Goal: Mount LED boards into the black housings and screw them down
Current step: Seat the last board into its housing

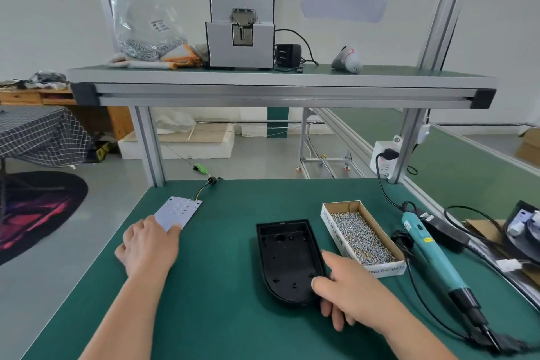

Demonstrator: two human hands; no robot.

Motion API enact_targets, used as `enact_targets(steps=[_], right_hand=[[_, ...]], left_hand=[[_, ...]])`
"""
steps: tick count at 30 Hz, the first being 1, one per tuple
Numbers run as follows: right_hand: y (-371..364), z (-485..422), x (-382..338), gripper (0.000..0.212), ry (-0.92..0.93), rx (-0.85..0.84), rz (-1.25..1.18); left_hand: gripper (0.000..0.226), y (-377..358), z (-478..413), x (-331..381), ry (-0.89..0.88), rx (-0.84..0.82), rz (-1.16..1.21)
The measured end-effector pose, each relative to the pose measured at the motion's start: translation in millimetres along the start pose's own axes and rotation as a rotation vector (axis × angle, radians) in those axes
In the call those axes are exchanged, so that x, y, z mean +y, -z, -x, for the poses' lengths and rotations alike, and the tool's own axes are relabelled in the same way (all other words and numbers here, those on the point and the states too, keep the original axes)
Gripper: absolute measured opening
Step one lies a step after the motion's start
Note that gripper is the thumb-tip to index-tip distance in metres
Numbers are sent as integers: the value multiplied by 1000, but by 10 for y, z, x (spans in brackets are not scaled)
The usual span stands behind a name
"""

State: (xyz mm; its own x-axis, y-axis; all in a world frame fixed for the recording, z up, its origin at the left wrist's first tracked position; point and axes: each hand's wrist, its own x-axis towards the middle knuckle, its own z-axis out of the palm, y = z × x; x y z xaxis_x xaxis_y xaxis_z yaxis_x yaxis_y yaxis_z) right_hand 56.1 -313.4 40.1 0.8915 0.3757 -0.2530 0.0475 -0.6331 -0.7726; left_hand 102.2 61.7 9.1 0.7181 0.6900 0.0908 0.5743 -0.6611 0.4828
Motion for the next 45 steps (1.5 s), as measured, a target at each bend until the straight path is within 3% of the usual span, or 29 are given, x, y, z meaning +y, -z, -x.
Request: enact_targets(steps=[3,7,11,13,18,21,25,27,29,31,33,40,42,45], right_hand=[[-13,11,-16,28,-7,-27,13],[-20,1,3,63,-18,-9,122],[5,10,19,58,5,15,120],[-1,2,38,76,-12,27,89],[1,-34,80,98,-33,62,78],[5,-45,91,107,-30,100,143],[6,-61,89,104,3,116,172],[9,-67,106,107,11,137,173],[21,-71,126,108,32,181,175],[43,-78,126,108,56,262,204],[63,-82,118,102,83,344,231],[61,-121,37,42,337,620,100],[93,-174,-52,45,385,640,24],[160,-249,-222,67,483,540,70]], left_hand=[[57,-23,-32,11,-22,-3,-100],[47,4,-62,7,3,-34,-62],[33,82,-100,52,60,-116,-42],[37,116,-135,66,101,-153,-21],[55,165,-187,135,195,-172,35],[61,137,-204,97,178,-121,199],[73,96,-182,45,72,-140,622],[67,82,-166,83,94,-262,871],[39,98,-107,126,87,-453,1080],[42,143,2,138,32,-648,1184],[50,174,105,134,-36,-774,1224],[42,363,350,118,-205,-996,1151],[35,425,359,107,-282,-1076,1116],[30,482,391,115,-352,-1157,1101]])
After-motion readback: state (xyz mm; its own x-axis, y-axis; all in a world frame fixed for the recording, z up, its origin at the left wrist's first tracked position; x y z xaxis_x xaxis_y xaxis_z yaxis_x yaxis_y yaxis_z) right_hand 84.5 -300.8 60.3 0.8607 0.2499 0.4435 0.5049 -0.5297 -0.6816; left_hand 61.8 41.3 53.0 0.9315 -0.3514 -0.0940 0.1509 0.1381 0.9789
